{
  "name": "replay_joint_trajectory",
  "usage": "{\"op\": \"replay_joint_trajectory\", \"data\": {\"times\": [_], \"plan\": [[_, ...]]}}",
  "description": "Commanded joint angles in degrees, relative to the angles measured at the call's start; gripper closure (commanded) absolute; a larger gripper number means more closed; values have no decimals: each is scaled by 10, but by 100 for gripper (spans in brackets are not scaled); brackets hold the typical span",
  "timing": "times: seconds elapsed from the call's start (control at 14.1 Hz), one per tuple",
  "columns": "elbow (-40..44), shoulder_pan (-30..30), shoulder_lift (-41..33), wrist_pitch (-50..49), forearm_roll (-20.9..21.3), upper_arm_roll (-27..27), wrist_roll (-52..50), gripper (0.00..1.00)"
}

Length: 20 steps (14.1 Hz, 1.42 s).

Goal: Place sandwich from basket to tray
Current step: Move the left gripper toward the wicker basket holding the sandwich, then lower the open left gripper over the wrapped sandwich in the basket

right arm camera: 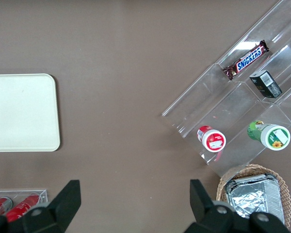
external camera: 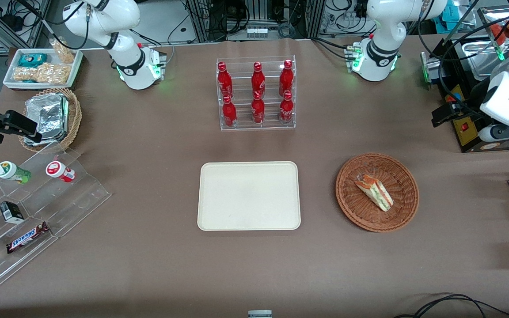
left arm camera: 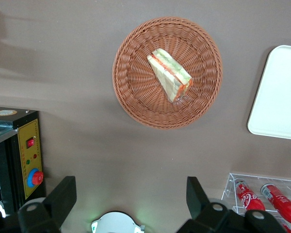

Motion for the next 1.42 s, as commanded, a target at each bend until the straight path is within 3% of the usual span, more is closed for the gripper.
{"op": "replay_joint_trajectory", "data": {"times": [0.0, 0.5, 0.71, 0.99, 1.35], "plan": [[-46, -3, 6, 42, 10, -5, -1, 0], [-119, -5, 89, 196, 12, -35, -112, 0], [-188, -20, 106, 341, 58, -49, -265, 0], [-247, -37, 133, 450, 64, -49, -544, 0], [-218, -37, 202, 470, 57, -48, -576, 0]]}}
